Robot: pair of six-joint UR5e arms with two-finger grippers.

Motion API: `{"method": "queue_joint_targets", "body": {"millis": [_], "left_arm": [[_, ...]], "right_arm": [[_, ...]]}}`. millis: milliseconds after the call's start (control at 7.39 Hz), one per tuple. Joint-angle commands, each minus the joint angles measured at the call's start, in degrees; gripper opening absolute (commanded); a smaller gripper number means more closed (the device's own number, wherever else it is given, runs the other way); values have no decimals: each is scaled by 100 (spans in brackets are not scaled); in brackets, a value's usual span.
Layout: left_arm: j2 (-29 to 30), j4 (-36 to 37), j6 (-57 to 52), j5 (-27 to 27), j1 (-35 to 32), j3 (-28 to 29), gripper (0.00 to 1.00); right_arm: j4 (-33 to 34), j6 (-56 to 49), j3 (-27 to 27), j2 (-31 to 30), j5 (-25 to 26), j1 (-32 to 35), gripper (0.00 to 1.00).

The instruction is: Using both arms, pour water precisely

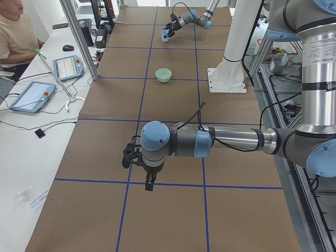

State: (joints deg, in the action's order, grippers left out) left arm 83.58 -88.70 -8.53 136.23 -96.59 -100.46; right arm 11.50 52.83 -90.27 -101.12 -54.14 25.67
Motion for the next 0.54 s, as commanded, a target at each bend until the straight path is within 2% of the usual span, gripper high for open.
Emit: {"method": "queue_joint_targets", "body": {"millis": [0, 271, 406], "left_arm": [[0, -7, 0, 0, 0, 0, 100], [0, -7, 0, 0, 9, 9, 100], [0, -7, 0, 0, 0, 9, 100]], "right_arm": [[-332, -70, -60, -22, 9, 26, 100], [-272, -175, -472, -74, -192, 78, 100], [-219, -263, -526, -66, -881, 522, 100]]}}
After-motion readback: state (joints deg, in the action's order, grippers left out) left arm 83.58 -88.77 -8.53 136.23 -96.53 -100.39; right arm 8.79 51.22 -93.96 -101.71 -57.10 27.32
